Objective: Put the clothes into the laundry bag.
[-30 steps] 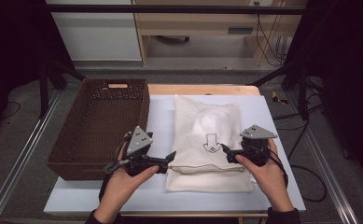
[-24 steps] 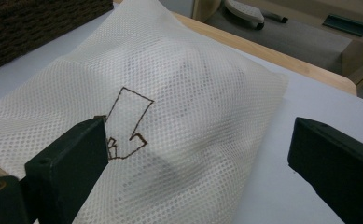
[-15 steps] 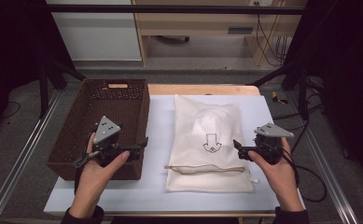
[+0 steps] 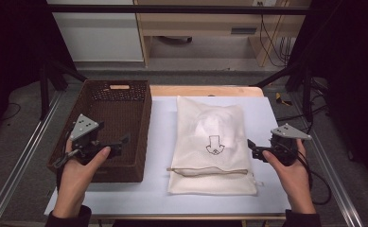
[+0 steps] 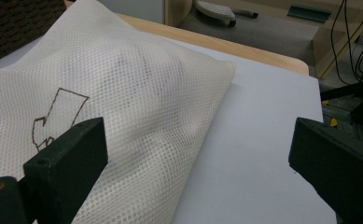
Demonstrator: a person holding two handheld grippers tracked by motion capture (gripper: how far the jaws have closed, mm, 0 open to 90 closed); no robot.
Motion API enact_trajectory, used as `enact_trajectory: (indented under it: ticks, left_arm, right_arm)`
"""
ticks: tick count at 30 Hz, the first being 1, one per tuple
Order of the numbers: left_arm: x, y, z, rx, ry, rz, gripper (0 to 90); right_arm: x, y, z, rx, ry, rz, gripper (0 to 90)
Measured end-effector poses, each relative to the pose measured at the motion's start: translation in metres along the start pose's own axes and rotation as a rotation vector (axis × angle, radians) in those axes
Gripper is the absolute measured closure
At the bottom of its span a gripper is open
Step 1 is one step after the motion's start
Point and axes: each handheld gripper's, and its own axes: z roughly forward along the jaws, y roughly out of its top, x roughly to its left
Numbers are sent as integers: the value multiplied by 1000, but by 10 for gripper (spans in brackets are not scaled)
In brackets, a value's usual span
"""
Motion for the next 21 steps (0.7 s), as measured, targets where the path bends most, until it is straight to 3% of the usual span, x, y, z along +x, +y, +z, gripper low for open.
enact_trajectory:
  ticks: [9,21]
  left_arm:
    - [21,-3,-9,-2,40,-19,34]
    - [55,-9,-24,-15,99,-77,34]
  right_arm:
    - [-12,-6,0,4,-14,30,49]
    - [-27,-19,2,22,-34,51,49]
